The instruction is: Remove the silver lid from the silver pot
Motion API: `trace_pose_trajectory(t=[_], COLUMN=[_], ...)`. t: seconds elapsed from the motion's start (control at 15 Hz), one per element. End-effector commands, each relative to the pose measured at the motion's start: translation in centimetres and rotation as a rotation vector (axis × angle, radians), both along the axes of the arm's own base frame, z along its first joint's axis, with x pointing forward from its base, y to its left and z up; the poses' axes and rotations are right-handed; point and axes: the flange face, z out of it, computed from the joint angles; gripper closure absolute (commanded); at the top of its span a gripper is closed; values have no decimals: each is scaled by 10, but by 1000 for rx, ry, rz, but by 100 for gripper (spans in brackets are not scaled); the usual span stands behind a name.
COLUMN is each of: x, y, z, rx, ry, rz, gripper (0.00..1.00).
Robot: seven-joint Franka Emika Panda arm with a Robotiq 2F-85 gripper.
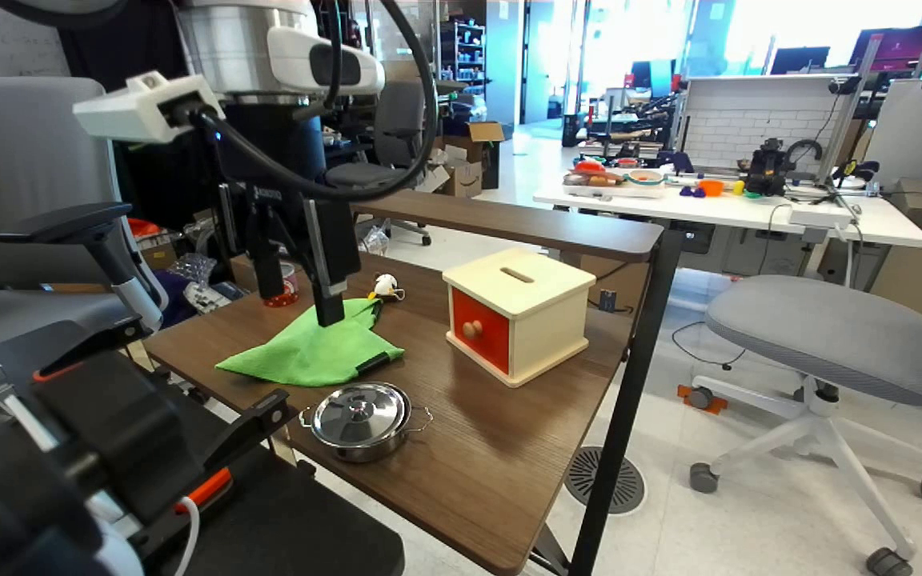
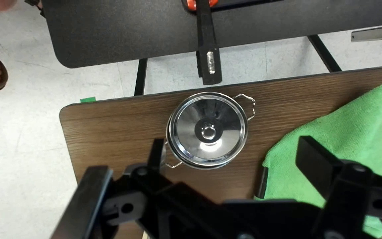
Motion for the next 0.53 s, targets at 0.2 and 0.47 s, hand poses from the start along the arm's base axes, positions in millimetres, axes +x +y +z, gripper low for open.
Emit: trace_pose_trajectory(t=[0.2, 0.47], x=[15, 27], y=[-16, -21], z=[-58, -89], rx=[-35, -62], ry=[-22, -26], rz=[-25, -45], gripper=[0, 0])
